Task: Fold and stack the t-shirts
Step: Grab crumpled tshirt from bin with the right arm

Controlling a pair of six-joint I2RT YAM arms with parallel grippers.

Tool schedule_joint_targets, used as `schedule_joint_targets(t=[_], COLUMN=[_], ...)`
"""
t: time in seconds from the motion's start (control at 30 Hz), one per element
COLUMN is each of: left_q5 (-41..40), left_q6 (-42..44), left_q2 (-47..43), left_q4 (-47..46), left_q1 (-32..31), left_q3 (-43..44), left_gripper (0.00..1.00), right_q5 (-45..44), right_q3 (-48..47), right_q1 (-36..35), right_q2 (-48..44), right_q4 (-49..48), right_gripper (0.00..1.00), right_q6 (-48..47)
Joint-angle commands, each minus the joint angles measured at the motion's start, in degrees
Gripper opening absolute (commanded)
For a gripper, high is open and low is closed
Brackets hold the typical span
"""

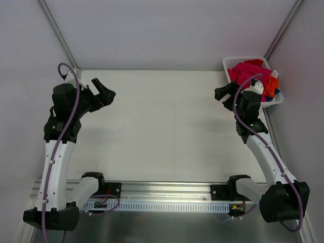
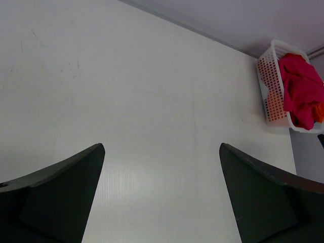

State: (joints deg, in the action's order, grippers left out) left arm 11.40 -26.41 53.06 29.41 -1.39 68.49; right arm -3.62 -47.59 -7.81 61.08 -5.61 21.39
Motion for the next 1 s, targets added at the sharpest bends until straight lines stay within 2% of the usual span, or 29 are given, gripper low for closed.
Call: schedule_joint_targets(t=[0.0, 0.1, 0.4, 0.63, 0.73, 0.97], left_q5=[-2.2, -2.3, 4.7, 12.8, 15.6, 14.6], left_q6=[0.8, 2.0, 9.5, 20.3, 19.5, 14.1], left_q2=[-2.3, -2.2, -0.2, 1.1, 3.6, 3.8], left_q4=[-1.9, -2.2, -2.1, -2.0, -0.8, -0.5], left_q1=[0.5, 0.5, 0.5, 0.5, 0.6, 0.6], left_q3=[-0.5, 0.1, 1.4, 5.6, 8.0, 3.9], left_gripper=[0.99, 0.99, 0.99, 0.99, 0.99, 0.99], right_q5=[-0.1, -0.3, -1.1, -1.0, 0.4, 1.9], right_q3=[-1.8, -1.9, -1.3, -2.0, -1.9, -3.6], right_q1=[-0.1, -0.1, -0.1, -0.1, -0.2, -0.1], right_q2=[-1.0, -0.7, -1.4, -0.9, -1.1, -0.7], right_q4=[-0.1, -0.1, -0.4, -2.9, -5.0, -3.4], right_gripper=[0.99, 0.99, 0.99, 1.0, 1.0, 1.0], right_q6=[0.0, 0.2, -0.1, 0.6, -1.4, -2.8])
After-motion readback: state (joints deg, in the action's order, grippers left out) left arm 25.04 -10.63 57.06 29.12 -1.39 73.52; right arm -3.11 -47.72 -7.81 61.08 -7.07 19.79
